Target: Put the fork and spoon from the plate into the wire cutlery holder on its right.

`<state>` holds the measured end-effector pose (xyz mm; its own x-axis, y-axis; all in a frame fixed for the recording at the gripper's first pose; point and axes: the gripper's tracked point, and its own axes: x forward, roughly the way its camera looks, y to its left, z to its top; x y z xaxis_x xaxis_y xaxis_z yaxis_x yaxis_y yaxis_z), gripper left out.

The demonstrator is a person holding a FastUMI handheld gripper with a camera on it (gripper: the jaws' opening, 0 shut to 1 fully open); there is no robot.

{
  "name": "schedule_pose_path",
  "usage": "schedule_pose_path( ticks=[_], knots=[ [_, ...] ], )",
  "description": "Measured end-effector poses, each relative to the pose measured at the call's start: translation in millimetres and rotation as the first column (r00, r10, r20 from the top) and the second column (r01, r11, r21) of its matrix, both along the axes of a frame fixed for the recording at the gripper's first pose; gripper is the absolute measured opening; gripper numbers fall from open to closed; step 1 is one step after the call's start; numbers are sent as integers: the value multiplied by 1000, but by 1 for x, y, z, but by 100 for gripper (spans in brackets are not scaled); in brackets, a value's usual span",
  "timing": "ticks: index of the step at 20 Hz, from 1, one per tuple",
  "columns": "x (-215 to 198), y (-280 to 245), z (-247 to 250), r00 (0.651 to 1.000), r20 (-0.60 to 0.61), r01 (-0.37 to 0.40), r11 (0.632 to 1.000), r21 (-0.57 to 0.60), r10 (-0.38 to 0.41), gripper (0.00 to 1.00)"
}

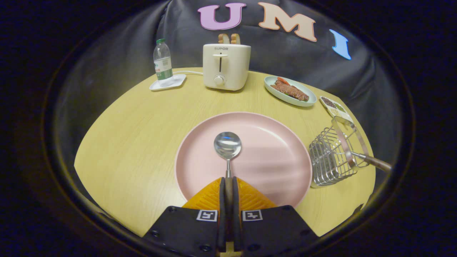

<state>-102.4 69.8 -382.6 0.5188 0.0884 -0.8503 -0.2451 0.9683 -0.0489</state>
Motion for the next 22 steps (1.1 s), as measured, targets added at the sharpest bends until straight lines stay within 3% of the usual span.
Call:
schedule_pose_path(
  ticks=[10,22],
  knots=[
    [23,-30,60,995,-10,-95,996,1,95,7],
    [39,-75,112,991,-84,-99,991,91,107,7]
  ],
)
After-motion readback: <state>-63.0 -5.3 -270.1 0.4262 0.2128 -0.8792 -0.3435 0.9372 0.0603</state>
